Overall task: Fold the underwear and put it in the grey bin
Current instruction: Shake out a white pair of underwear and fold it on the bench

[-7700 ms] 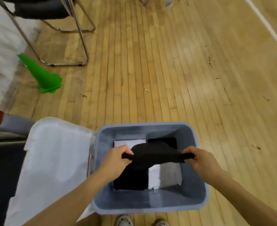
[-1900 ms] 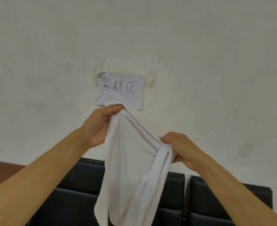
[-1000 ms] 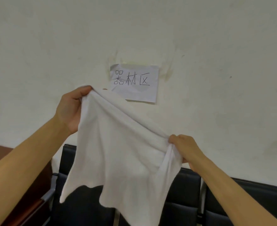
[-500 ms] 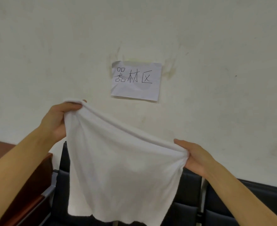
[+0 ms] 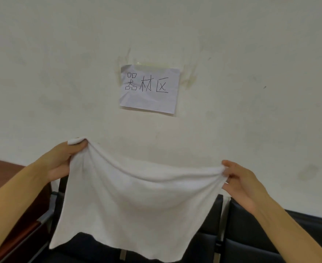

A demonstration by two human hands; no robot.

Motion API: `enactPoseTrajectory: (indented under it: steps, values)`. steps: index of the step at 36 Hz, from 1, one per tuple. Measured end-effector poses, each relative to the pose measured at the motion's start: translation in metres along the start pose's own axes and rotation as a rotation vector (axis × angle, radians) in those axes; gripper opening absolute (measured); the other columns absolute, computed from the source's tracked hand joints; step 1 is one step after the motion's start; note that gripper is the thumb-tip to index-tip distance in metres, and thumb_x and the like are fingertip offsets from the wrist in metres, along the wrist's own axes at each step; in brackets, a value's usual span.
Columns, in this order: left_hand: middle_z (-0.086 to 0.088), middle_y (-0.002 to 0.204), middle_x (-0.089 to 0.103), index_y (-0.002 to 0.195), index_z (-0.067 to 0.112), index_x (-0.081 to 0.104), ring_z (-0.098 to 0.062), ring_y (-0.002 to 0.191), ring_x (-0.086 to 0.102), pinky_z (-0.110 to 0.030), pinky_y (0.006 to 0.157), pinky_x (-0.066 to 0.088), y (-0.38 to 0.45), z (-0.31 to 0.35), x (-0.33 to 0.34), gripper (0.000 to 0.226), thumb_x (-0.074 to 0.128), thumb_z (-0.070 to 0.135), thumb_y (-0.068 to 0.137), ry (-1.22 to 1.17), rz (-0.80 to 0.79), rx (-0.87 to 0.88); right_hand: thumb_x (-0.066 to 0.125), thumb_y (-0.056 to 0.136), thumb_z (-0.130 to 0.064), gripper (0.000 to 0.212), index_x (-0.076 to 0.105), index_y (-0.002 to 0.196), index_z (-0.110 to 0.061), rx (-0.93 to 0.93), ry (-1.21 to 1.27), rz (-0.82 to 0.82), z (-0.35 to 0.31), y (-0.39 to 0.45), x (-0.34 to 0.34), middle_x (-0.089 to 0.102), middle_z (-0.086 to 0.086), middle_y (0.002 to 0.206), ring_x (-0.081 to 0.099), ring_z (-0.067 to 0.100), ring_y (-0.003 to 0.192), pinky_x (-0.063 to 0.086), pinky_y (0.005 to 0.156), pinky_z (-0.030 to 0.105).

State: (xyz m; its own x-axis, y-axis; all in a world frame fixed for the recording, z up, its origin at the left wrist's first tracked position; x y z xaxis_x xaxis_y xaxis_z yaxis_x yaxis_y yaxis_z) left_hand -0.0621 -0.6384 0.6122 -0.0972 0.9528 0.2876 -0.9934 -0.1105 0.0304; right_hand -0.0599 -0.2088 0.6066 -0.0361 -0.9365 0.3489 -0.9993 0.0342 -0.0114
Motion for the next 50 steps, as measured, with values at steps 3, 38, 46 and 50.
enactPoseTrajectory:
  steps: [3, 38, 46, 50]
  values:
    - [-0.014, 0.107, 0.066, 0.105, 0.008, 0.064, -0.027, 0.095, 0.064, -0.043, 0.087, 0.046, 0.0, -0.009, 0.002, 0.029, 0.057, 0.022, 0.081, 0.1, 0.014, -0.035, 0.051, 0.087, 0.001, 0.015, 0.064, 0.093, -0.002, 0.028, 0.161, -0.017, -0.004, -0.003, -0.003, 0.061, 0.013, 0.096, 0.061, 0.027, 0.089, 0.053, 0.087, 0.04]
    - [-0.01, 0.084, 0.066, 0.075, 0.008, 0.071, -0.021, 0.079, 0.066, -0.031, 0.073, 0.058, -0.039, -0.081, 0.056, 0.029, 0.087, 0.017, 0.052, -0.155, -0.108, -0.056, 0.058, 0.091, -0.015, 0.007, 0.062, 0.096, -0.015, 0.08, -0.582, -0.034, 0.015, -0.025, -0.116, 0.066, 0.01, 0.106, 0.064, 0.027, 0.098, 0.052, 0.088, 0.041]
    - [-0.01, 0.117, 0.065, 0.115, 0.008, 0.056, -0.03, 0.107, 0.061, -0.038, 0.082, 0.055, -0.03, -0.088, 0.065, 0.035, 0.052, -0.01, 0.085, 0.09, 0.037, -0.099, 0.057, 0.091, -0.026, 0.023, 0.068, 0.094, -0.006, 0.054, -0.773, 0.101, 0.013, -0.027, -0.128, 0.066, 0.01, 0.096, 0.064, 0.027, 0.089, 0.054, 0.071, 0.034]
    - [-0.015, 0.117, 0.064, 0.11, 0.005, 0.056, -0.033, 0.107, 0.061, -0.031, 0.073, 0.059, -0.025, -0.088, 0.06, 0.049, 0.056, -0.018, 0.067, 0.085, 0.028, -0.155, 0.05, 0.096, -0.023, 0.017, 0.059, 0.106, -0.012, 0.004, -0.932, 0.185, 0.019, -0.028, -0.132, 0.058, 0.008, 0.102, 0.058, 0.027, 0.096, 0.051, 0.083, 0.039]
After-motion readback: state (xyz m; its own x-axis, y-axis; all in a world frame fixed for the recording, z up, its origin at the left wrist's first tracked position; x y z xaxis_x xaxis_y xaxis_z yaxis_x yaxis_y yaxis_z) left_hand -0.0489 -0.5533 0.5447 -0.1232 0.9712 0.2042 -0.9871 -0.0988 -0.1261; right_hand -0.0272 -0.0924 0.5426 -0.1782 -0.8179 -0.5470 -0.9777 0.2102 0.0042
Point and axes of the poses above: each hand's wrist, its own y-axis towards the middle knuckle, its own x-axis out of the palm, z = x × y, the point moved 1 cm from there along y, towards the middle knuckle
